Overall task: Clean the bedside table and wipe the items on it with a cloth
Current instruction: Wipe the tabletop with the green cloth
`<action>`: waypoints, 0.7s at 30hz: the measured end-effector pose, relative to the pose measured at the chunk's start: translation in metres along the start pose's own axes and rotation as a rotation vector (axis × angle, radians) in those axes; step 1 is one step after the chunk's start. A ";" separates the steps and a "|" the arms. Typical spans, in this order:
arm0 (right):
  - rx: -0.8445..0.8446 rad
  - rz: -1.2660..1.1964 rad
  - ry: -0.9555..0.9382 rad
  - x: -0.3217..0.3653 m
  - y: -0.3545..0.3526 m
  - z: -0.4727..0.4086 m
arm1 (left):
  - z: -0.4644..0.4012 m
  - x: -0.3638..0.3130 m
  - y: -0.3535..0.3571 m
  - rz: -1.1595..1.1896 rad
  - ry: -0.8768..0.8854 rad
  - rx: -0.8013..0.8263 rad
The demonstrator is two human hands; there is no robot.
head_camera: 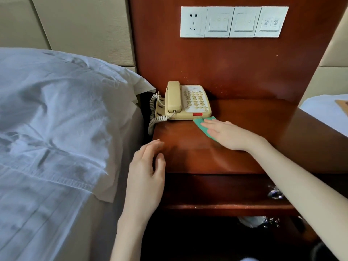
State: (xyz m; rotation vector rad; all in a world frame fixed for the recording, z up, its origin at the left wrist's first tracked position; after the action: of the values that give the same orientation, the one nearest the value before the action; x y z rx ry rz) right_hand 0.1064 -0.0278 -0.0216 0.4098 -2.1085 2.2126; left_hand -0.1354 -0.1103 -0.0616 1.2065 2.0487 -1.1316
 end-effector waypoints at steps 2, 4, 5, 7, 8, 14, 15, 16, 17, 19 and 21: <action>-0.009 0.006 0.056 -0.025 -0.006 0.004 | -0.010 -0.008 0.004 -0.023 0.025 0.038; -0.020 0.021 0.097 -0.047 -0.012 0.009 | -0.020 -0.015 0.011 -0.055 0.056 0.087; -0.027 0.023 0.122 -0.059 -0.014 0.012 | -0.025 -0.018 0.015 -0.078 0.074 0.112; -0.045 0.011 0.193 -0.082 -0.021 0.020 | -0.032 -0.023 0.024 -0.138 0.116 0.155; -0.055 0.004 0.233 -0.093 -0.024 0.024 | -0.035 -0.026 0.030 -0.167 0.140 0.171; -0.119 -0.068 0.297 -0.123 -0.029 0.038 | -0.053 -0.039 0.067 -0.281 0.171 0.227; -0.125 -0.051 0.269 -0.121 -0.026 0.038 | -0.057 -0.041 0.073 -0.299 0.151 0.244; -0.122 -0.024 0.222 -0.118 -0.022 0.038 | -0.061 -0.043 0.078 -0.317 0.132 0.267; -0.114 -0.004 0.159 -0.115 -0.017 0.038 | -0.064 -0.044 0.083 -0.336 0.116 0.292; -0.089 -0.006 0.053 -0.105 -0.011 0.037 | -0.070 -0.044 0.091 -0.402 0.087 0.347; -0.076 -0.023 -0.015 -0.097 -0.009 0.034 | -0.074 -0.042 0.095 -0.481 0.079 0.386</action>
State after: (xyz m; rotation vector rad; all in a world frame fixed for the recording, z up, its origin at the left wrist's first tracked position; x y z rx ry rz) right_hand 0.2072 -0.0469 -0.0346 0.4443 -2.1754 2.1159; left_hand -0.0322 -0.0418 -0.0290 0.9517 2.3241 -1.7946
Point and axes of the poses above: each hand's wrist, its own z-axis away from the middle knuckle, its own y-axis out of the palm, x = y × z, the point moved 1 cm from there along -z, towards the middle knuckle, and after that the axes turned 1 degree about -z, right-handed, at the moved point
